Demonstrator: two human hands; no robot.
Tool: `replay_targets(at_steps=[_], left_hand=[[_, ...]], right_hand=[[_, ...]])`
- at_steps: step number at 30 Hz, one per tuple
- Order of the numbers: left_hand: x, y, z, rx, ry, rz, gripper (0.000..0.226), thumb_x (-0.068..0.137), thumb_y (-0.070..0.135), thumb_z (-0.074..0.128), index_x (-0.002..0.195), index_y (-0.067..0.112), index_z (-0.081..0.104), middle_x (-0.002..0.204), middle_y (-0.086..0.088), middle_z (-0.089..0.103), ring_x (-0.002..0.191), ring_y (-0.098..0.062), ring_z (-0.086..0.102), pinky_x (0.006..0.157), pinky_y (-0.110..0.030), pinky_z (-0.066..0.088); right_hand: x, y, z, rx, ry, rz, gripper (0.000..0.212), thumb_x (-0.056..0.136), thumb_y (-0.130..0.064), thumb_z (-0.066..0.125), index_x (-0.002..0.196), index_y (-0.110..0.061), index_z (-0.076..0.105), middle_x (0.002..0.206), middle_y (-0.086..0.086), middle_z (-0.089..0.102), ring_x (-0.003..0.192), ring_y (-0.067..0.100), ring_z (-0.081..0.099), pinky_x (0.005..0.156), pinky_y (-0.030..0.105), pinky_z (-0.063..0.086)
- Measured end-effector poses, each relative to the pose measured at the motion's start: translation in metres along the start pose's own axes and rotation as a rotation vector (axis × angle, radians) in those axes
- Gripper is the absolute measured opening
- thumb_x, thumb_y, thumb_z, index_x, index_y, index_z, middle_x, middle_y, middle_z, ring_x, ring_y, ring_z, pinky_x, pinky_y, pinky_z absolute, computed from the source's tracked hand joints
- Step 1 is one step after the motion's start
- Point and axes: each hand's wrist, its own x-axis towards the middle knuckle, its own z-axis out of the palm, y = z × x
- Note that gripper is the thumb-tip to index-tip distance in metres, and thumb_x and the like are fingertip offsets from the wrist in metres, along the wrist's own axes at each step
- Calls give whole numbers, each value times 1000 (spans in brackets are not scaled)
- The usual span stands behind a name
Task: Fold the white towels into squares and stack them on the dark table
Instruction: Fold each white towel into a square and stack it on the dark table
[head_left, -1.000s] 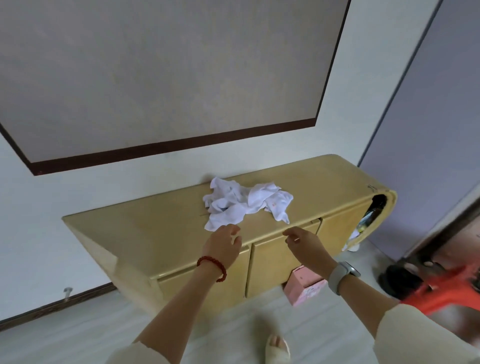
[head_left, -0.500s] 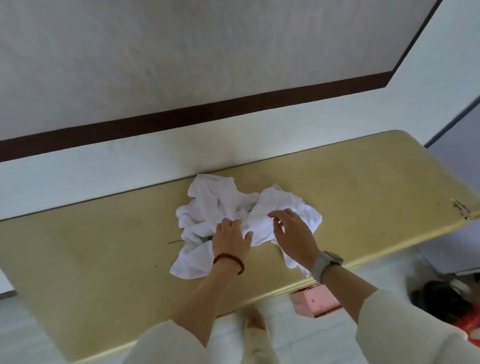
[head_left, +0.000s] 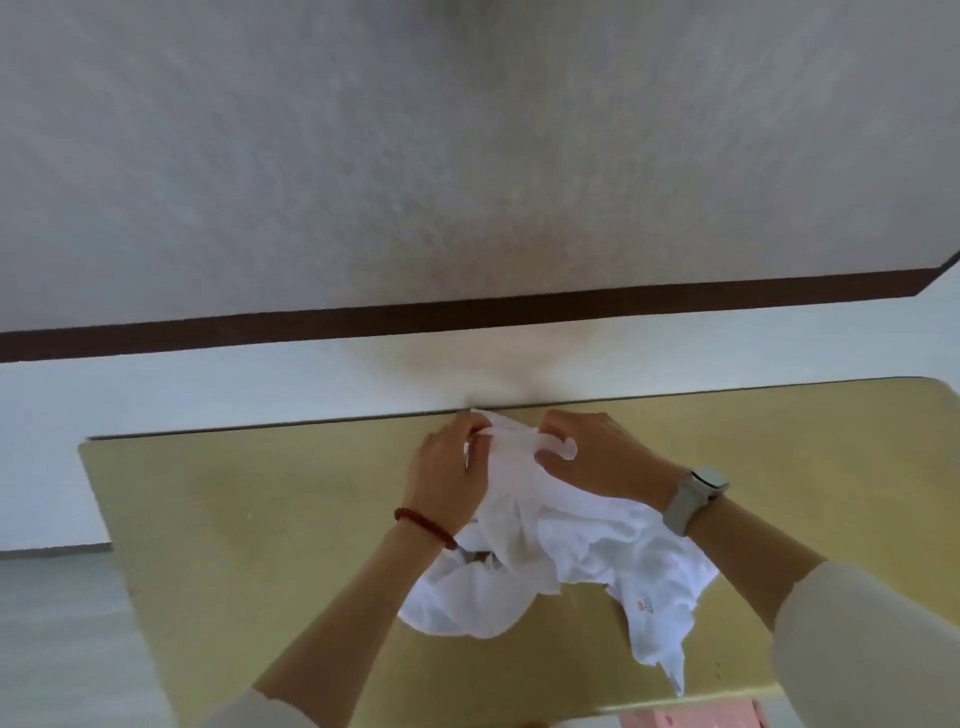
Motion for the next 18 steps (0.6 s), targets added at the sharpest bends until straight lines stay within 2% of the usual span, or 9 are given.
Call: replay_targets(at_steps=[2,3,5,7,10,13,16,18], left_hand=[[12,1,-37,-78,132,-5,26,85,18,37,94,3,57,79,3,58,67,-11,53,62,-6,39],[16,-1,-57,-83,195,0,27,85,18,36,95,3,56,81,4,55,67,-7,50,62,-4,38],[24,-9,-106,-42,306,5,30,86,21,33,99,5,55,82,5,54,68,-8,50,61,-8,38],[27,-26,-155,36,405,-13,30,85,25,33,99,10,56,82,6,56,70,-14,51,61,-22,39],[27,-63,-223,207,538,-67,28,85,25,37,99,12,58,85,-2,63,73,-26,55,65,-31,42],[20,-99,-279,409,647,-44,21,82,7,43,91,5,62,84,-12,66,71,-34,59,68,-30,39],[3,-132,-319,574,732,-23,27,77,11,37,83,5,63,73,-8,65,63,-29,60,71,-30,38],[-19,-155,-325,671,763,4,26,77,11,38,81,6,63,68,-6,62,59,-27,58,72,-32,39]], right_hand=[[16,-30,-15,-43,35,-80,21,88,-29,55,100,-12,58,89,5,65,81,25,58,72,23,32],[24,-47,-19,-61,60,-122,23,88,-29,54,102,-11,58,89,6,65,81,26,58,73,24,32],[41,-87,-24,-31,102,-191,23,90,-28,53,103,-11,59,90,7,66,82,26,59,74,26,38],[59,-130,-24,19,140,-222,22,92,-27,50,106,-12,59,94,3,65,85,22,59,79,28,43],[96,-189,-13,51,260,-258,21,94,-25,47,106,-14,60,100,2,63,92,20,56,79,29,41],[131,-239,4,44,356,-299,20,94,-21,46,104,-12,61,98,7,64,93,26,57,77,34,44],[153,-283,21,61,509,-403,17,91,-13,49,97,-9,65,90,9,66,85,28,59,72,33,43],[158,-298,36,26,628,-531,16,86,-10,50,89,-9,66,83,6,66,80,22,56,69,29,41]])
